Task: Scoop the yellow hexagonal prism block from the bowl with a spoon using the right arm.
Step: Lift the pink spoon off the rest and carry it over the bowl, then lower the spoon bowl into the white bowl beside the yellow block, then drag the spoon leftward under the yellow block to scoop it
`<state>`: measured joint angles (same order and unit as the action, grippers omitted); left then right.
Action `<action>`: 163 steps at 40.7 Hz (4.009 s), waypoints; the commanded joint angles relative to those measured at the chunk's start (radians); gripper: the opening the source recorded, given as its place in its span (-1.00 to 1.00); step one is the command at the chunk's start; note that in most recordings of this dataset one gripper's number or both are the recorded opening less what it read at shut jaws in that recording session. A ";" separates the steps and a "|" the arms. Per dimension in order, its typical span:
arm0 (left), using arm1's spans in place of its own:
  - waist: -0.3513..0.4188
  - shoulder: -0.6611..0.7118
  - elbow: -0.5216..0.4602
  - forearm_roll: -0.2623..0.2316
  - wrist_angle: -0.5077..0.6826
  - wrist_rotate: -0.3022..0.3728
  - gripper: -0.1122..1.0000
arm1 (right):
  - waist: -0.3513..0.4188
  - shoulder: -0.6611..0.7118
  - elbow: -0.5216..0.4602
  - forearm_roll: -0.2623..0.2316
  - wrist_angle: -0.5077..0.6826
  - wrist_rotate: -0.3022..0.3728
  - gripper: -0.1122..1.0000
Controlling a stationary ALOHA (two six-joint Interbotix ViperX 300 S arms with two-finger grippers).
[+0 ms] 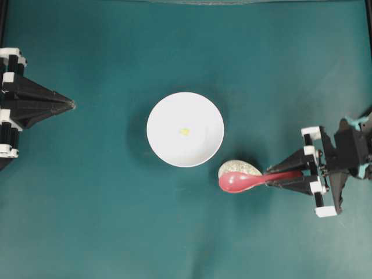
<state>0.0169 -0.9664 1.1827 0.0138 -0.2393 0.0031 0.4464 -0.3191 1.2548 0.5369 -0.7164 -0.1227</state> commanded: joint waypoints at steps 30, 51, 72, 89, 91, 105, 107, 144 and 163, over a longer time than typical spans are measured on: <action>0.003 0.005 -0.021 0.003 0.026 0.003 -0.70 | -0.512 -0.137 -0.385 -0.015 0.841 -0.040 -0.38; 0.002 0.014 -0.020 0.003 0.026 0.003 -0.70 | -0.566 0.138 -0.712 -0.135 1.287 -0.031 -0.38; 0.003 0.014 -0.020 0.003 0.020 0.003 -0.70 | -0.568 0.301 -0.931 -0.322 1.568 0.179 -0.38; 0.003 0.014 -0.020 0.003 0.020 0.003 -0.70 | -0.566 0.327 -0.966 -0.337 1.620 0.195 -0.38; 0.003 0.014 -0.020 0.003 0.020 0.002 -0.70 | -0.568 0.327 -0.966 -0.337 1.620 0.195 -0.38; 0.003 0.014 -0.018 0.003 0.020 0.002 -0.70 | -0.568 0.354 -0.963 -0.341 1.614 0.193 -0.38; 0.002 0.015 -0.018 0.003 0.020 0.000 -0.70 | -0.568 0.356 -0.963 -0.341 1.614 0.193 -0.38; 0.003 0.014 -0.018 0.003 0.025 -0.002 -0.70 | -0.566 0.411 -0.957 -0.351 1.519 0.186 -0.38; 0.002 0.015 -0.018 0.003 0.026 -0.003 -0.70 | -0.566 0.417 -0.957 -0.367 1.422 0.181 -0.38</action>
<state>0.0184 -0.9587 1.1827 0.0138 -0.2086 0.0015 -0.1181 0.1074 0.3114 0.1733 0.7240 0.0598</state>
